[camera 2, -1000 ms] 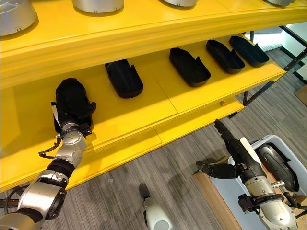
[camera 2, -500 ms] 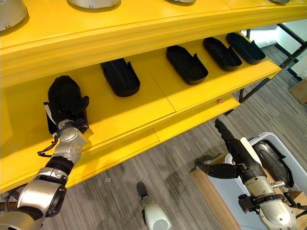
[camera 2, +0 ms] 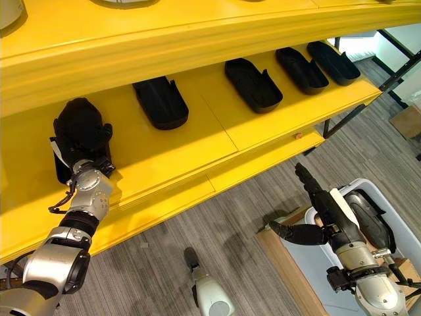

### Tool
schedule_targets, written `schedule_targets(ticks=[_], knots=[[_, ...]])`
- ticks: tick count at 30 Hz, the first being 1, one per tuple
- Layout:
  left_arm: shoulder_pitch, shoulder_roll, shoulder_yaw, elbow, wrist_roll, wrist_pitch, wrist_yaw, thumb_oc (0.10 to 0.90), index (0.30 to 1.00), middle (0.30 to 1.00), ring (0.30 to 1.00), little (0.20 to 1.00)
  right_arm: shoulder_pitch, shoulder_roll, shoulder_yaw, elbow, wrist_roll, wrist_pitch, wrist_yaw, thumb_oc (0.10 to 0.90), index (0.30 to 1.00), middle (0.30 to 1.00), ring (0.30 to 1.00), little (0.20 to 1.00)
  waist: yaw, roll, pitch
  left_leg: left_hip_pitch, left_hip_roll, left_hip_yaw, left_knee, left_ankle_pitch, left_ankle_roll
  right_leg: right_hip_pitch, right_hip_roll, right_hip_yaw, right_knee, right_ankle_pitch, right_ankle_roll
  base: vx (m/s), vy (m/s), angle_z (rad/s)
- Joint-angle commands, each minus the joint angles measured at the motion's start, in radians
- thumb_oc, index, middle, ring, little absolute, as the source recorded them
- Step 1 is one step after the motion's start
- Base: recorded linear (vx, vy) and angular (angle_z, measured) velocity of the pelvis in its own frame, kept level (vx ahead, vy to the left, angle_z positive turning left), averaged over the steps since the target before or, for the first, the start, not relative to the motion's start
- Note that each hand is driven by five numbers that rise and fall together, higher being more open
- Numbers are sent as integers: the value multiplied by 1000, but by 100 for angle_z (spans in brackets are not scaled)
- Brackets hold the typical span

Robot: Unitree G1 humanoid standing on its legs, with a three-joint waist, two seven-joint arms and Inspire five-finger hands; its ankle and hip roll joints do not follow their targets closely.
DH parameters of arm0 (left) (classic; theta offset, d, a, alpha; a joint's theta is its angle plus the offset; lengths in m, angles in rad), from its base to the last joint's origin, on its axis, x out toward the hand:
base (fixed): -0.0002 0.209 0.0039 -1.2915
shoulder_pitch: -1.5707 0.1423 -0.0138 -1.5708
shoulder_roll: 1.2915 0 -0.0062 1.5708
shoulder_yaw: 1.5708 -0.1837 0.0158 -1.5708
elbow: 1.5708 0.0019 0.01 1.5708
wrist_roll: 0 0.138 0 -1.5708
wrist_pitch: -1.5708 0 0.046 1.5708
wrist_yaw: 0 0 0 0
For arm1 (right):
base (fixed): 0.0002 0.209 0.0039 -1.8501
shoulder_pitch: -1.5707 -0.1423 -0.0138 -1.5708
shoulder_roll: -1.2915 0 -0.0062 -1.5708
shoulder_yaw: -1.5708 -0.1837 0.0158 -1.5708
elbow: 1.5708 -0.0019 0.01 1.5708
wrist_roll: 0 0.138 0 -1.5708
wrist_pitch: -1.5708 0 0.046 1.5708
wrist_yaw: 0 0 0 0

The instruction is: Move parts from the plastic box to the shelf.

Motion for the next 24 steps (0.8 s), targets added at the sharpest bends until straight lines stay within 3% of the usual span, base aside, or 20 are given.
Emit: schedule_targets(ticks=[1,24], knots=[[-150,104,34,-61,11,-113,17,900,1000,1000,1000,1000,-4,-87,-83,-92,27,-84,-68,900,1000,1000,1000,1000,-4,-6,-10,19,152,-40,-6,173,-55,-44,-67,80,104,-36,110,0,0,0],[-172,148,75,-75,-63,-142,27,900,1000,1000,1000,1000,4,-82,-84,-82,37,-80,-82,900,1000,1000,1000,1000,8,-6,-13,18,154,-48,-8,176,-55,-44,-60,79,103,-38,108,0,0,0]])
